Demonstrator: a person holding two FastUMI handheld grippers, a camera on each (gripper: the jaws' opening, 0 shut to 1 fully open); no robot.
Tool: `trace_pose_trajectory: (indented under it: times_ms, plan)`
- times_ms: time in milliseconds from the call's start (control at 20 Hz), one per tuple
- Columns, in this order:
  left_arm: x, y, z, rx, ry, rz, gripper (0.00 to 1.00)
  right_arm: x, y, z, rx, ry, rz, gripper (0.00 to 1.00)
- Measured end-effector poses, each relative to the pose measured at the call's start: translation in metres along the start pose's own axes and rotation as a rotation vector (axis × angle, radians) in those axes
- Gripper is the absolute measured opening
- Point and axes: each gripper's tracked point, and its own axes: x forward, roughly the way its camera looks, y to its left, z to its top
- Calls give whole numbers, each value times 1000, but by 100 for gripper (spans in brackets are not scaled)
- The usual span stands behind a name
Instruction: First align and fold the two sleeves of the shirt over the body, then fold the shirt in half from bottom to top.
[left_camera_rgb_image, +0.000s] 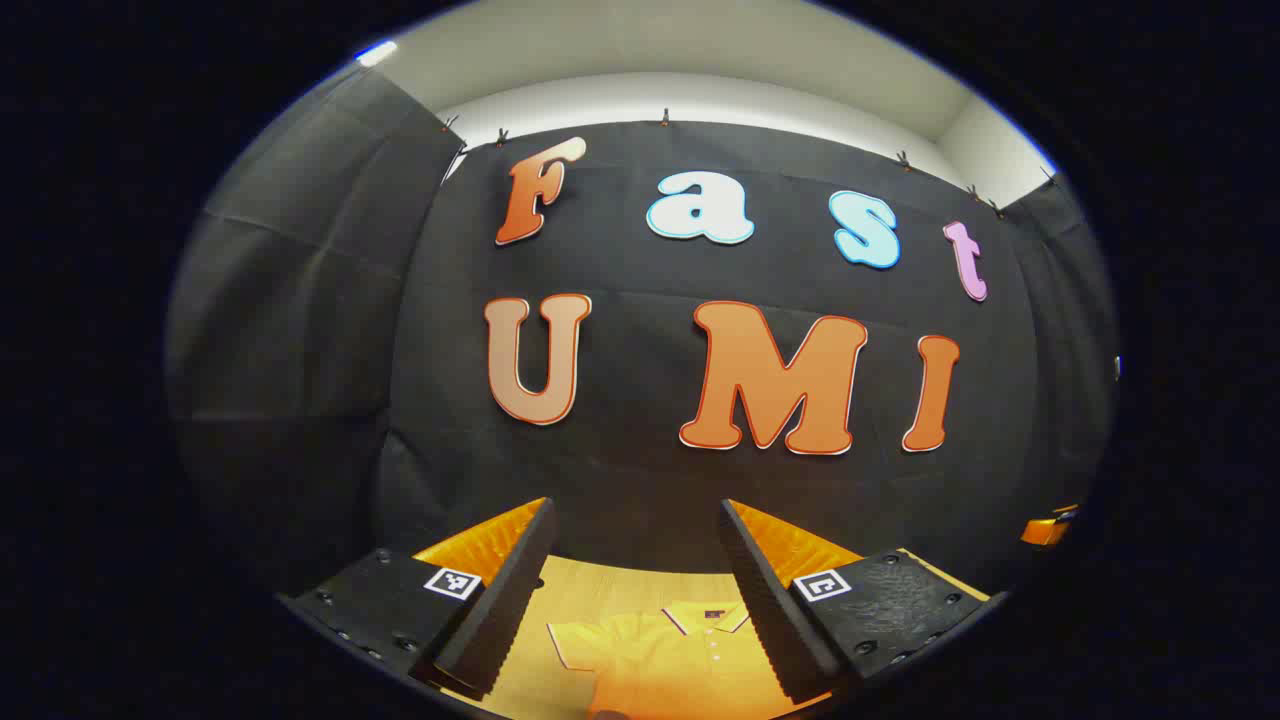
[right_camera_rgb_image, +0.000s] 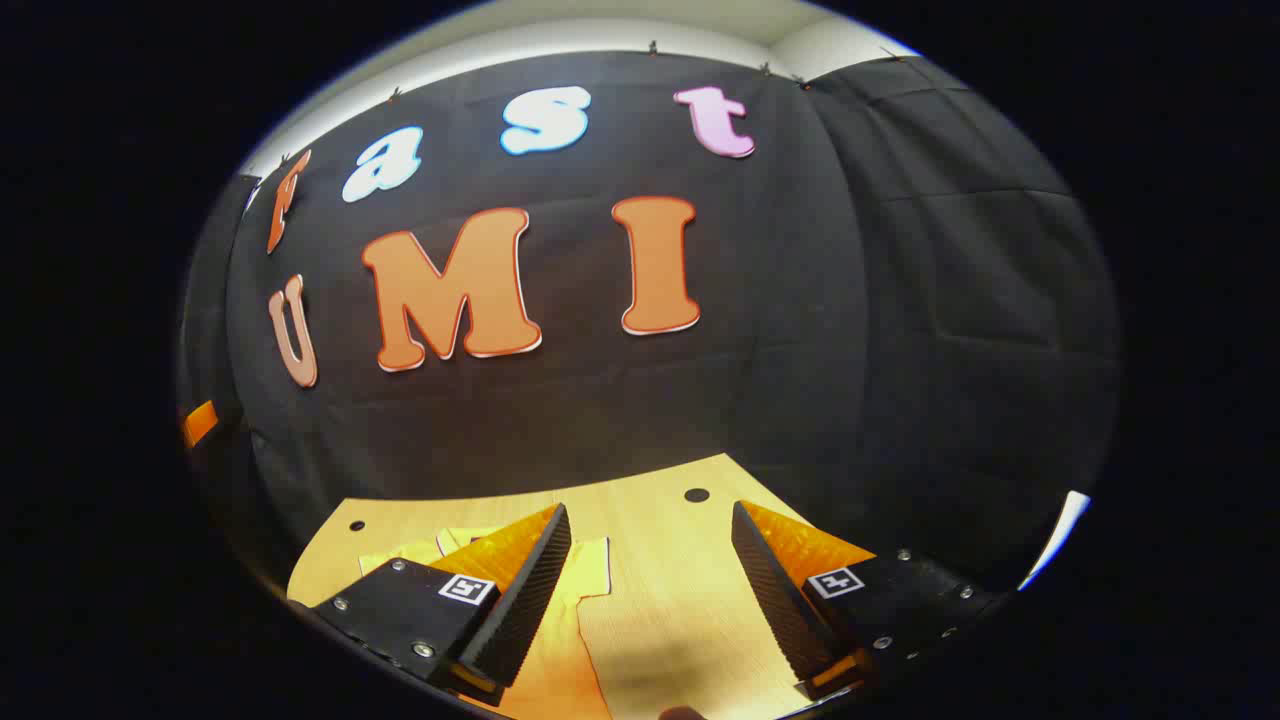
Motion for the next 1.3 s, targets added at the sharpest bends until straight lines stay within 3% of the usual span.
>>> trace_pose_trajectory:
  times_ms: [250, 450, 700, 1300]
  plan:
    - [18, -3, -34, 9, 59, 65, 98, 46, 0, -2, -5, 66, 53, 98]
    - [34, 0, -53, -37, 119, 0, 98, 42, 9, -14, 21, 106, 24, 98]
    - [57, 24, -40, 15, 112, -47, 98, 30, 34, -23, 34, 113, -21, 98]
    - [71, 46, -43, 20, 135, -14, 98, 57, 57, 2, -57, 123, 21, 98]
